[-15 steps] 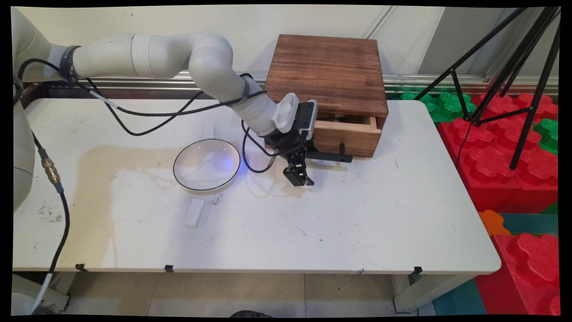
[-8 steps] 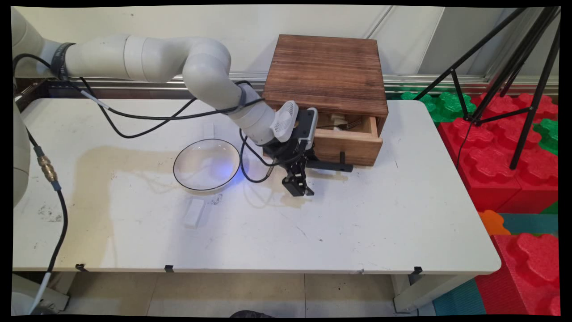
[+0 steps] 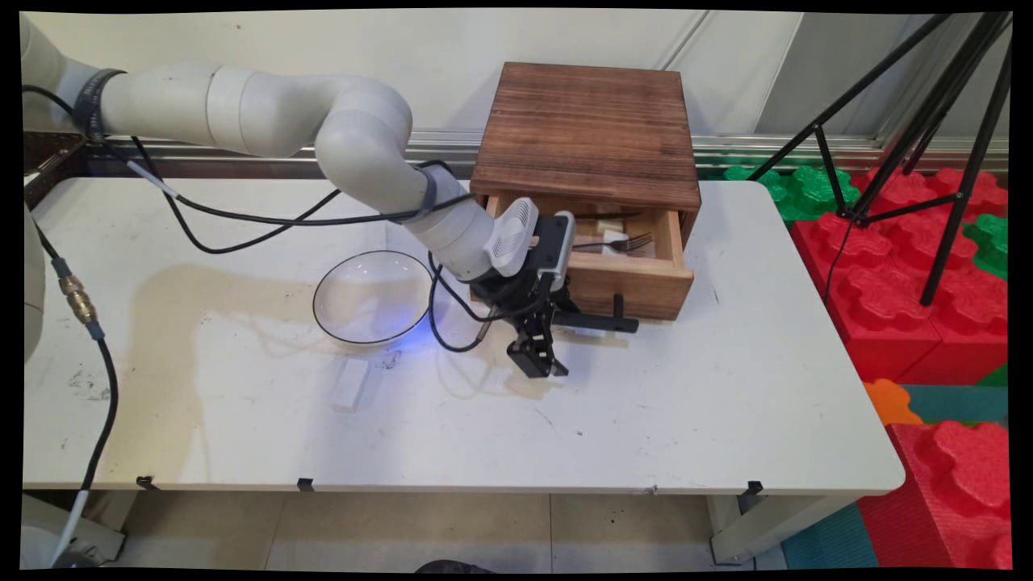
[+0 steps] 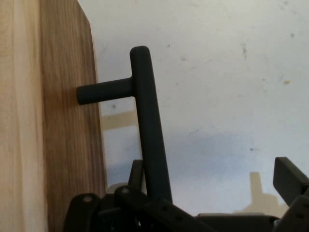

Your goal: Open the drawer

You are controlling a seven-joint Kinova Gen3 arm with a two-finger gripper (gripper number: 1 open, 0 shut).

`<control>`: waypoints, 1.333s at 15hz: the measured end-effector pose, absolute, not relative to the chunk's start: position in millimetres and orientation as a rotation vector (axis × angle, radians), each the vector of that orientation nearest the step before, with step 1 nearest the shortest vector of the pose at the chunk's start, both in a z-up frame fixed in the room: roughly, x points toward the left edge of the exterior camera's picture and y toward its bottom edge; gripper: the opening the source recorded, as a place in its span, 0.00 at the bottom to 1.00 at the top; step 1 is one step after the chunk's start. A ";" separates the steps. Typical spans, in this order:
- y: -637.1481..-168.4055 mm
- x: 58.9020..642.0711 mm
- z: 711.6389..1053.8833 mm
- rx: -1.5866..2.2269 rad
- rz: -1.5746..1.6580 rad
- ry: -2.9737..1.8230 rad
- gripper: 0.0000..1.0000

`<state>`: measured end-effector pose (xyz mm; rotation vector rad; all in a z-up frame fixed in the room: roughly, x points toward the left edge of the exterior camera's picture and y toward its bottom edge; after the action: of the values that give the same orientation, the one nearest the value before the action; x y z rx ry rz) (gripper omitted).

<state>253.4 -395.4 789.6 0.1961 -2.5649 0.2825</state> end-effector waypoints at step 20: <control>-329.4 230.9 796.2 0.212 0.167 -2.537 1.00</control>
<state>230.9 -329.4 796.2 0.2121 -2.5375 0.1675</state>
